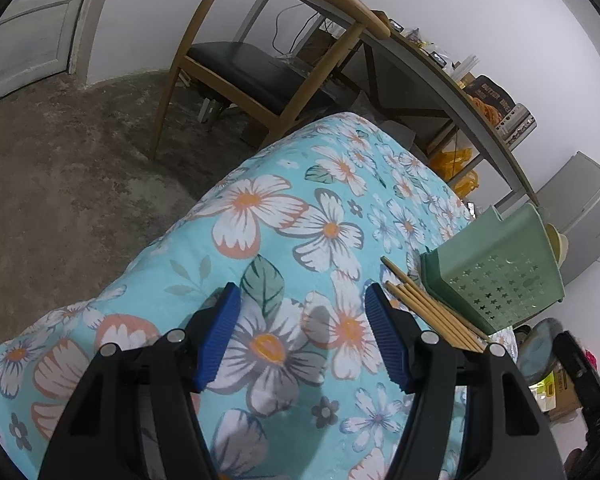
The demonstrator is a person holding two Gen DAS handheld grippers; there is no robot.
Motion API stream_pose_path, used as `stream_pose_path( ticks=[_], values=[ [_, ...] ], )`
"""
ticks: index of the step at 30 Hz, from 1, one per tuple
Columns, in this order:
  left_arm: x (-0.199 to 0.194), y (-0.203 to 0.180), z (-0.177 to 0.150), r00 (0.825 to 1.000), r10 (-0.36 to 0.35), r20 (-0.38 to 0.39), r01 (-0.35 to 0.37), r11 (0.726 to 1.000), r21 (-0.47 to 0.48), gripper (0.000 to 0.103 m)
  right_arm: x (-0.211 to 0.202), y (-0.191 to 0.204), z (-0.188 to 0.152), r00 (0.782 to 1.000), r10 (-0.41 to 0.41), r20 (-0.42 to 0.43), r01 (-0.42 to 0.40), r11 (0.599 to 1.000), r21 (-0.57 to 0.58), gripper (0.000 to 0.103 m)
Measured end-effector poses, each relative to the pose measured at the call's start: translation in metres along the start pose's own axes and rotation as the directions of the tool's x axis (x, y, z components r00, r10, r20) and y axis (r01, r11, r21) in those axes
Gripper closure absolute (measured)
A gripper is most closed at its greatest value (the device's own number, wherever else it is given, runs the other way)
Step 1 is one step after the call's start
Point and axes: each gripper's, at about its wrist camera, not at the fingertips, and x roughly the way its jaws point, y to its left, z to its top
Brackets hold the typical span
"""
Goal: Organize utensils
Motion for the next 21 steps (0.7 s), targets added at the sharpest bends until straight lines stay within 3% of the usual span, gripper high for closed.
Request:
stream_pose_path(
  ticks=[10, 21],
  values=[
    [-0.001, -0.004, -0.003, 1.0, -0.002, -0.001, 0.002, 1.0, 0.012, 0.041, -0.021, -0.026, 0.024, 0.992, -0.058, 0.113, 0.042, 0.989, 0.138, 0.103],
    [0.0, -0.008, -0.007, 1.0, 0.005, 0.004, -0.005, 1.0, 0.012, 0.041, -0.052, -0.042, 0.053, 0.981, -0.02, 0.193, -0.016, 0.983, 0.181, 0.103]
  ],
)
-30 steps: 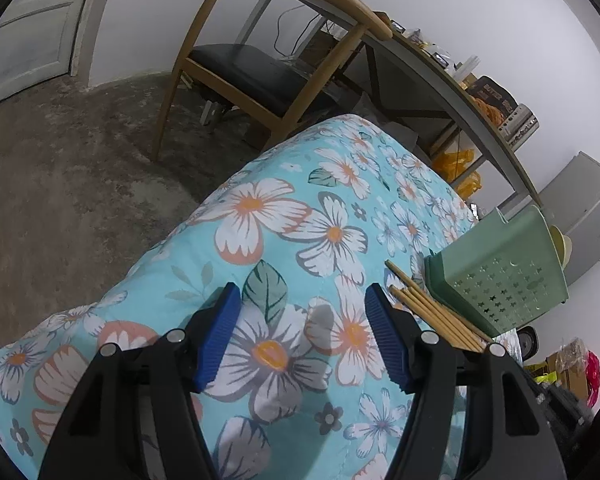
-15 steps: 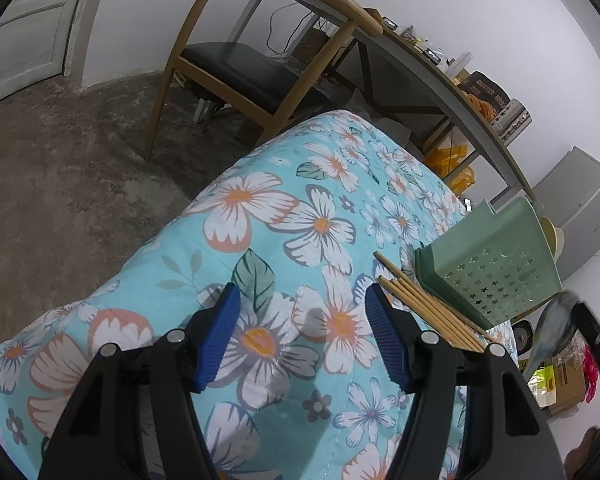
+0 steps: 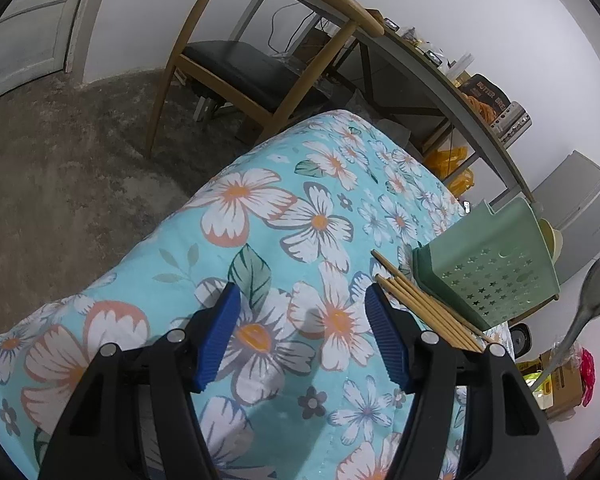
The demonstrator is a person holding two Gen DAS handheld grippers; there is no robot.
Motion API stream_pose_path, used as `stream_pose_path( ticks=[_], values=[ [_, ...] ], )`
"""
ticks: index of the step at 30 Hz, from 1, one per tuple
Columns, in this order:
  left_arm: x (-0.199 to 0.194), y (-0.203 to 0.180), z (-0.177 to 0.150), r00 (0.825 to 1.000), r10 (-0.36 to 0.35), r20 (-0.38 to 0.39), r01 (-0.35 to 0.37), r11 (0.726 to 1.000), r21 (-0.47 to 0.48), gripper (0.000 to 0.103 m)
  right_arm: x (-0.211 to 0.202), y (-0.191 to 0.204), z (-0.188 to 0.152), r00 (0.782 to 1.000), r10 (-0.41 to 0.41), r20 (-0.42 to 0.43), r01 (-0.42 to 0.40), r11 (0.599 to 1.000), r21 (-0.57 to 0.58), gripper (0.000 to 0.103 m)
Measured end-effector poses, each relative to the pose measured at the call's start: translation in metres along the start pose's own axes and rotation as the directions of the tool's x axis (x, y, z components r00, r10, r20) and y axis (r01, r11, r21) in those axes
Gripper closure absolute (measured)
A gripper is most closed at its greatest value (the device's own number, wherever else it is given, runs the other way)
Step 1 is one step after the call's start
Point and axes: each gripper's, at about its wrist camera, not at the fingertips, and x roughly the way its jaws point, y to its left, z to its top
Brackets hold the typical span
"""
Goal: Organize utensils
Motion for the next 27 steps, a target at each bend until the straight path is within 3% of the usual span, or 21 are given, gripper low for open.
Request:
stream_pose_path(
  ticks=[6, 14, 19, 27],
  values=[
    [0.004, -0.009, -0.003, 1.0, 0.016, 0.005, -0.016, 1.0, 0.023, 0.041, -0.005, -0.006, 0.044, 0.994, -0.096, 0.054, 0.098, 0.995, -0.027, 0.103],
    [0.009, -0.013, -0.003, 0.999, 0.041, 0.007, -0.041, 0.997, 0.06, 0.041, -0.021, 0.012, 0.084, 0.987, -0.072, 0.144, 0.088, 0.99, -0.111, 0.103],
    [0.01, -0.015, -0.005, 0.999, 0.054, 0.011, -0.054, 0.996, 0.075, 0.041, 0.008, 0.012, 0.098, 0.994, 0.064, 0.093, -0.058, 0.996, -0.075, 0.103],
    [0.009, -0.012, -0.005, 0.999, 0.041, 0.008, -0.041, 0.996, 0.073, 0.04, 0.038, -0.006, 0.104, 0.985, 0.157, 0.076, -0.161, 0.986, 0.051, 0.103]
  ],
)
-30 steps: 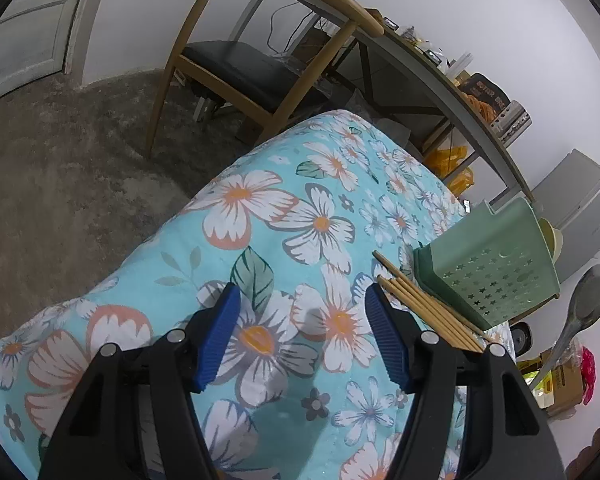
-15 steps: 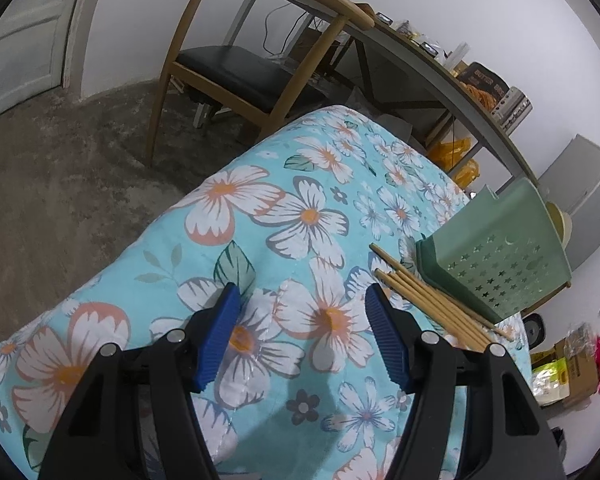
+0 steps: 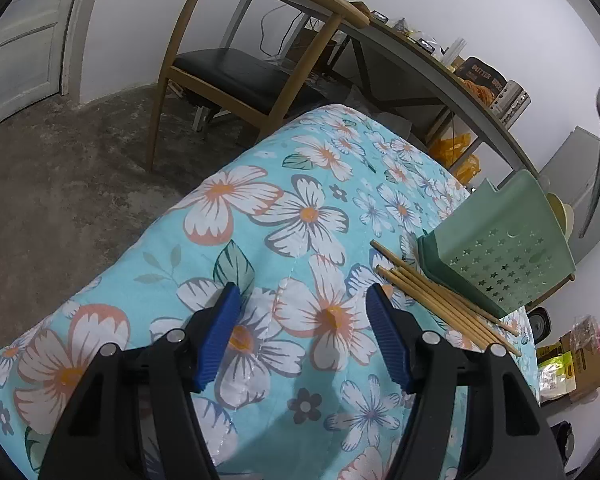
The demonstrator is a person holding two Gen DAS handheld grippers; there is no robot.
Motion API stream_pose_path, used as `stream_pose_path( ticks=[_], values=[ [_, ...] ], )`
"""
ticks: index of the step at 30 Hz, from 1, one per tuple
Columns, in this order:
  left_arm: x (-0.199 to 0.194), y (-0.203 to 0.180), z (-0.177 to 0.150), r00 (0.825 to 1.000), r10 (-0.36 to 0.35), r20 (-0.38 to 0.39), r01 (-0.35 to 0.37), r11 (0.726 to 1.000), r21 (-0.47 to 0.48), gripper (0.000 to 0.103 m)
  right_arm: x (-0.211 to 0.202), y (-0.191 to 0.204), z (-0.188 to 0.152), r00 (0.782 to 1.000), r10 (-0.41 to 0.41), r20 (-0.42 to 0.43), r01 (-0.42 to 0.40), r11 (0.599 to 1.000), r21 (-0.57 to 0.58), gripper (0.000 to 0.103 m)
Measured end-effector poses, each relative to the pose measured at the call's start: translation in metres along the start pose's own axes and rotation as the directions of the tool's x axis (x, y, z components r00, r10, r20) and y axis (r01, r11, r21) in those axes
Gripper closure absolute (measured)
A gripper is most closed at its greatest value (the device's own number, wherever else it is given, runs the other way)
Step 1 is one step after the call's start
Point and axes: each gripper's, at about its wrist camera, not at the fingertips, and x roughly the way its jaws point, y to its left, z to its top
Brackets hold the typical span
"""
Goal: Organize utensils
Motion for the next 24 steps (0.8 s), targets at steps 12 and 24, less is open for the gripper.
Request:
stream_pose_path(
  ticks=[12, 24],
  values=[
    [0.001, -0.002, -0.001, 1.0, 0.012, -0.001, -0.012, 1.0, 0.011, 0.04, 0.018, -0.029, 0.001, 0.999, 0.047, 0.016, -0.049, 0.98, 0.192, 0.103],
    [0.002, -0.003, 0.0, 1.0, 0.012, -0.001, -0.012, 1.0, 0.013, 0.04, -0.003, -0.009, 0.009, 0.999, -0.037, 0.039, 0.035, 0.998, 0.051, 0.103]
  ],
)
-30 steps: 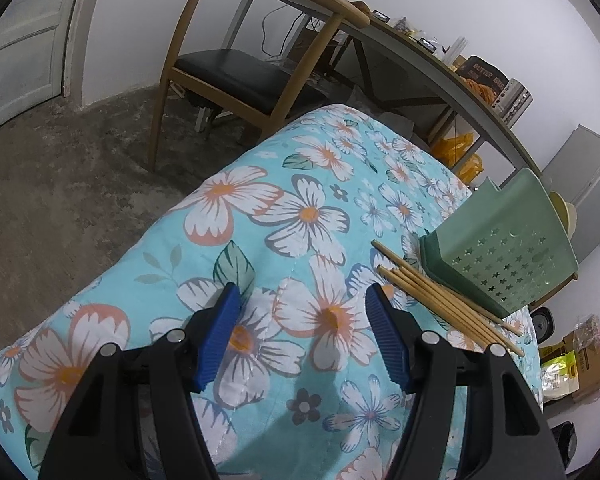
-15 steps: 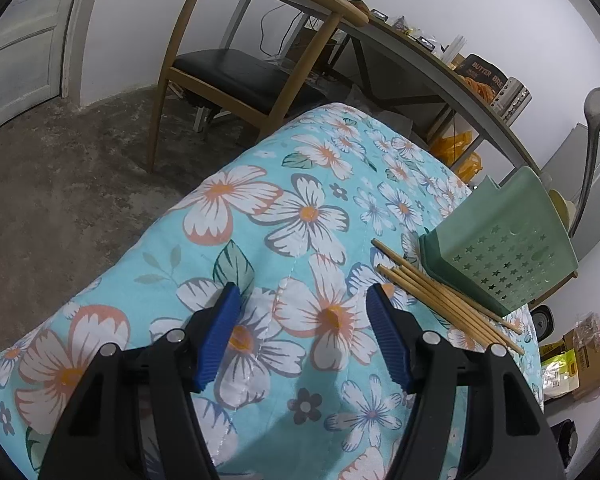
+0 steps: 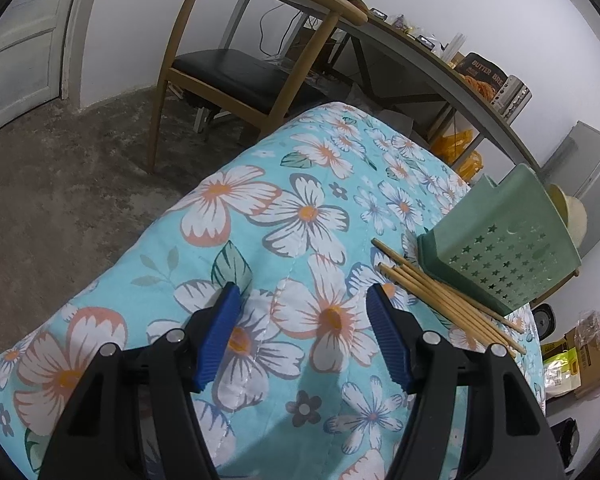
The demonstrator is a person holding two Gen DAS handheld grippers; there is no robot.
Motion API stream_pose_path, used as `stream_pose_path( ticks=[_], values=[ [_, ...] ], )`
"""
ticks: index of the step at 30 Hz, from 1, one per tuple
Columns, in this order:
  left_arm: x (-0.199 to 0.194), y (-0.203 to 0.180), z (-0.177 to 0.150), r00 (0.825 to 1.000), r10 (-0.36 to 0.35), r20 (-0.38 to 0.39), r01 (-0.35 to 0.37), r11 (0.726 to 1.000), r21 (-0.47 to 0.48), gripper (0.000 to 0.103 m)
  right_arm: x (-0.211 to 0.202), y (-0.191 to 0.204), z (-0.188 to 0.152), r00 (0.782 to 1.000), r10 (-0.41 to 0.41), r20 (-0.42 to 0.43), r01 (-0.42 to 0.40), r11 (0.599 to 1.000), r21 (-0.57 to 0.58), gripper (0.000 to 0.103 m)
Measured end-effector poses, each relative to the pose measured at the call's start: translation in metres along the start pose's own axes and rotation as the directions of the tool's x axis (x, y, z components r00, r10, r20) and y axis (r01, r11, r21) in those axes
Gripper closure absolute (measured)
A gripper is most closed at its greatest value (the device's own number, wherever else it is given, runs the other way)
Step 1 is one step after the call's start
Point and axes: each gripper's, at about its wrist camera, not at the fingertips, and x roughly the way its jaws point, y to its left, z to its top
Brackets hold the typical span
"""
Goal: Organize utensils
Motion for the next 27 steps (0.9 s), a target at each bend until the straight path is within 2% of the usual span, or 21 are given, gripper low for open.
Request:
stream_pose_path(
  ticks=[5, 16, 27],
  values=[
    [0.0, 0.001, 0.0, 1.0, 0.008, 0.001, -0.008, 1.0, 0.006, 0.04, 0.009, -0.006, -0.013, 0.999, -0.014, -0.049, 0.014, 1.0, -0.012, 0.103],
    [0.001, -0.001, 0.0, 1.0, 0.012, 0.001, -0.012, 1.0, 0.01, 0.04, 0.007, 0.002, -0.018, 0.997, -0.035, -0.07, 0.03, 0.997, -0.069, 0.103],
    [0.001, 0.0, 0.0, 1.0, 0.012, 0.001, -0.012, 1.0, 0.009, 0.04, 0.011, -0.008, -0.018, 0.995, -0.038, -0.089, 0.035, 0.999, -0.034, 0.1]
  ],
)
